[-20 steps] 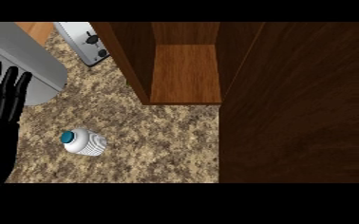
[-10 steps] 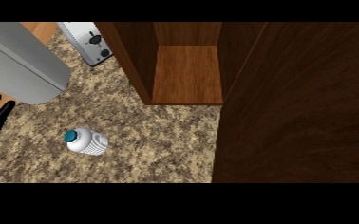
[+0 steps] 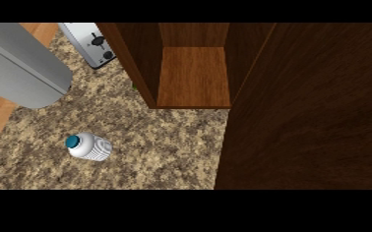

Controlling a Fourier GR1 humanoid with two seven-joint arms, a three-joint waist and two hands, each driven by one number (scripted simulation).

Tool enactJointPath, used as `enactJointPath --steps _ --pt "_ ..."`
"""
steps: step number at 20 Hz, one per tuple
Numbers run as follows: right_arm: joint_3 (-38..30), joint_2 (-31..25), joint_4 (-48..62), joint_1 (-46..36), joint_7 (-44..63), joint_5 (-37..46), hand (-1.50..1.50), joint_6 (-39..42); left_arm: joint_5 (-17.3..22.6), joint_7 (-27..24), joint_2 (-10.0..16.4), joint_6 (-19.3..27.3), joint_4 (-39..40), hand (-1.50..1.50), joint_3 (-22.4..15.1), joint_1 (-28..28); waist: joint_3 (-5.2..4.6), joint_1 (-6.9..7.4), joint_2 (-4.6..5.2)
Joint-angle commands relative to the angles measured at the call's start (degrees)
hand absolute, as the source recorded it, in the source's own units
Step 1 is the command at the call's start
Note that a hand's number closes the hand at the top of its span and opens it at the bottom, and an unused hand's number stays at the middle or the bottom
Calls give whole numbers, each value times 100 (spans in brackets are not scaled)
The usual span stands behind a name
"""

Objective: Pick up the bottled water, place it into the cabinet and close the cabinet

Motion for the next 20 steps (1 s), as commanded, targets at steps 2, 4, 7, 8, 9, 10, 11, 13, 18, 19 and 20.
enactJointPath --steps 2,4,7,8,9,10,11,13,18,19,20 --pt "842 239 -476 -81 578 812 -150 -504 146 234 15 -279 95 -150 242 123 -2 -11 -2" --pt "206 74 -216 -186 400 196 -150 -258 179 522 57 -99 -151 -150 326 96 3 -6 4" --pt "381 95 -362 -472 817 405 -150 -415 -424 274 -214 -485 234 -150 72 53 -1 -14 8" --pt "260 -58 -439 -142 621 272 -150 -332 -224 228 -102 -735 -27 -150 458 438 1 6 -2" --pt "551 80 -261 -255 483 537 -150 -435 -549 119 -384 -998 80 -150 154 508 -1 -2 0" --pt "415 5 -452 -284 718 375 -150 -420 -895 55 -242 -815 671 -150 66 -157 -1 -50 10" --pt "880 -51 -630 145 480 688 -150 -427 -1020 340 -233 -315 341 -150 -149 -351 1 -95 2" --pt "717 -122 -407 194 285 490 -150 -432 -1602 -32 -674 -545 593 -150 -367 -311 1 -73 7" --pt "978 -108 -153 142 96 692 -150 -587 -1964 -222 -695 -619 1312 -150 -332 -661 1 -74 7" --pt "451 -126 -746 -511 1086 377 -150 -629 -2049 -440 -700 -732 1609 -150 -199 -632 -5 -55 15" --pt "768 -78 -576 -391 900 585 -150 -677 -2096 -402 -696 -702 1713 -150 -295 -809 -2 -55 10"
